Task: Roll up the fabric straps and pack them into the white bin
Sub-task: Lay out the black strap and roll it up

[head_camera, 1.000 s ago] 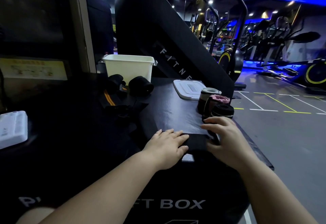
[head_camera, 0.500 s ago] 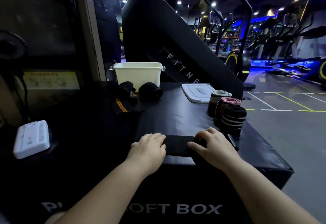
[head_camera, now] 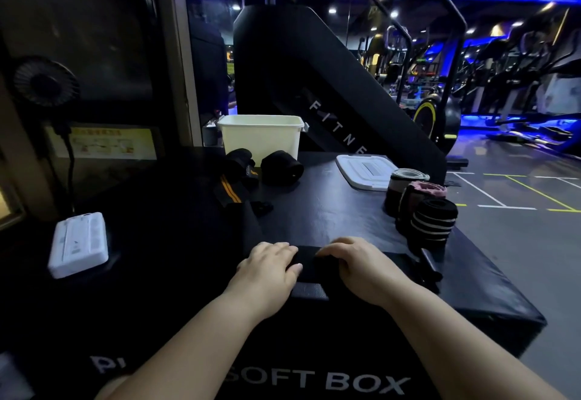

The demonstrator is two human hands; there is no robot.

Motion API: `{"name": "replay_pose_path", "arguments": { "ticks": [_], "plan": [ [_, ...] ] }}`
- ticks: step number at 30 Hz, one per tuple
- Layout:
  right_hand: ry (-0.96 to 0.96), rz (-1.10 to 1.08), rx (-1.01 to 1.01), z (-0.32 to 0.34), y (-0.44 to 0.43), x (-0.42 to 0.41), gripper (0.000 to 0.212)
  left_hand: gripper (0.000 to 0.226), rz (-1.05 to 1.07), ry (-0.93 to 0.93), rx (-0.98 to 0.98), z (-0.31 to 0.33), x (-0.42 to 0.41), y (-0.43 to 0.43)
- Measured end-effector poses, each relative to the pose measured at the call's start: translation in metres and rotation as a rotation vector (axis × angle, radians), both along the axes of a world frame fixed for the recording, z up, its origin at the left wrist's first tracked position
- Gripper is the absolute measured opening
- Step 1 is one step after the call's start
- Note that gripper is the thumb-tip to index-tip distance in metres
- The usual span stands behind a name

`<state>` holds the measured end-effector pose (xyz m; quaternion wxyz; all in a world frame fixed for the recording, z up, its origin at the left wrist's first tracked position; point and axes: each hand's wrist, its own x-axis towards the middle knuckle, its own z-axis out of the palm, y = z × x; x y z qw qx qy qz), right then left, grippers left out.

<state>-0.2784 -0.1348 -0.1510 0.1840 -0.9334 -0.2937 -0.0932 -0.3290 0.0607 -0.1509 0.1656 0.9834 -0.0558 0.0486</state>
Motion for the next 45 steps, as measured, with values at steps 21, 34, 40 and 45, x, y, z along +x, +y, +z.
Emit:
{"name": "replay_pose_path", "arguments": {
  "ticks": [21, 34, 40, 45],
  "plan": [
    [-0.007, -0.021, -0.18, -0.007, 0.022, 0.004, 0.039, 0.048, 0.171, -0.112, 0.06, -0.003, -0.007, 0.036],
    [0.008, -0.059, -0.189, 0.0, 0.043, -0.006, 0.045, 0.063, 0.23, 0.006, 0.074, -0.006, -0.012, 0.068],
    [0.076, 0.034, -0.242, -0.003, 0.049, 0.001, 0.052, 0.063, 0.245, 0.061, 0.051, -0.008, -0.006, 0.074],
    [0.102, 0.062, -0.279, -0.002, 0.049, 0.007, 0.054, 0.063, 0.258, 0.077, 0.052, -0.005, -0.005, 0.076]
  ]
}}
